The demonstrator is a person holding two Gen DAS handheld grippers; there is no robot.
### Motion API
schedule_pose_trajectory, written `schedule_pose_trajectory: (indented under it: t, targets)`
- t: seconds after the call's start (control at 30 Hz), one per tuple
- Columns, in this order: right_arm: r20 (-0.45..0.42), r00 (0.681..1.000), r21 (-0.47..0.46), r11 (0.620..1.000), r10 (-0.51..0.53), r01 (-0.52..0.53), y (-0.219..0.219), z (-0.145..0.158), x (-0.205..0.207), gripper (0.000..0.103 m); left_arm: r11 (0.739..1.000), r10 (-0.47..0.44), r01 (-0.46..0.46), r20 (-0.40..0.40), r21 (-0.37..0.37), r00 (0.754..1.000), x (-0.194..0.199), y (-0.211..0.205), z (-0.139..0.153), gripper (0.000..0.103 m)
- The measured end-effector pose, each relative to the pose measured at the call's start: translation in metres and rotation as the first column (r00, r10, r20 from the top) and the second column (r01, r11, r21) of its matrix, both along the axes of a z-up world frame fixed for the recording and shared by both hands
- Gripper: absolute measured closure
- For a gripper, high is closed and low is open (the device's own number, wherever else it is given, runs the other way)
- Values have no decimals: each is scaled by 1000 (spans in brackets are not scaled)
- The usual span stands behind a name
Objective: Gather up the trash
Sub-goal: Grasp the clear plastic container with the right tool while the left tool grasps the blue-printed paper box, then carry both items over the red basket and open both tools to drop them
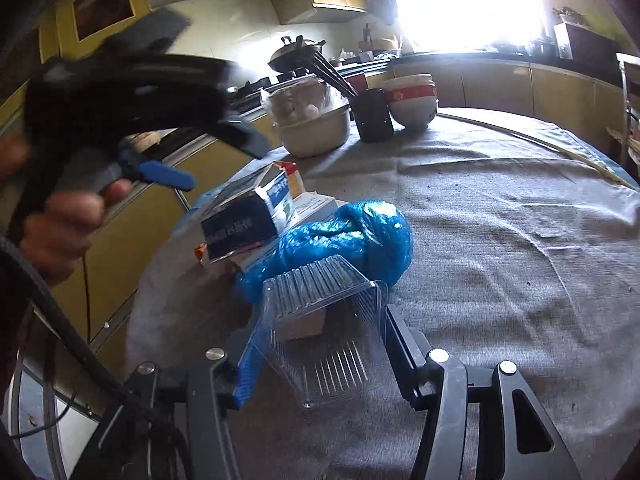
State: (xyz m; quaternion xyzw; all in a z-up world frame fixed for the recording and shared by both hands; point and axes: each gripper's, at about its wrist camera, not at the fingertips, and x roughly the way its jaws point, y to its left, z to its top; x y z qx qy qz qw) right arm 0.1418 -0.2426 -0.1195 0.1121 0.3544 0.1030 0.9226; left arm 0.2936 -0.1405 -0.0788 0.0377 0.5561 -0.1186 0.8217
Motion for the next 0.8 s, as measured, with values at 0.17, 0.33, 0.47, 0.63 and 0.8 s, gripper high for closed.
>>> schedule_pose_trajectory:
  t: [0.17,0.33,0.47,0.63,0.8]
  targets:
    - [14,1000,21,1000,-16,16,-6,2,-17,45,1000,12,-12,-47,-3,999,3,-7,-17,1]
    - [40,998,37,998,-45,44,-16,8,-34,45,997,28,-38,-136,-72,990,3,1,-34,32]
    - [63,996,45,997,-67,64,-25,17,-50,45,994,48,-58,-100,-96,994,-5,9,-32,32]
    - [101,986,53,990,-133,128,-43,28,-76,45,991,51,-53,-24,-125,998,-26,21,-11,32]
    - [133,959,58,968,-252,246,-76,42,-113,45,992,-24,34,87,-124,996,-67,15,16,32]
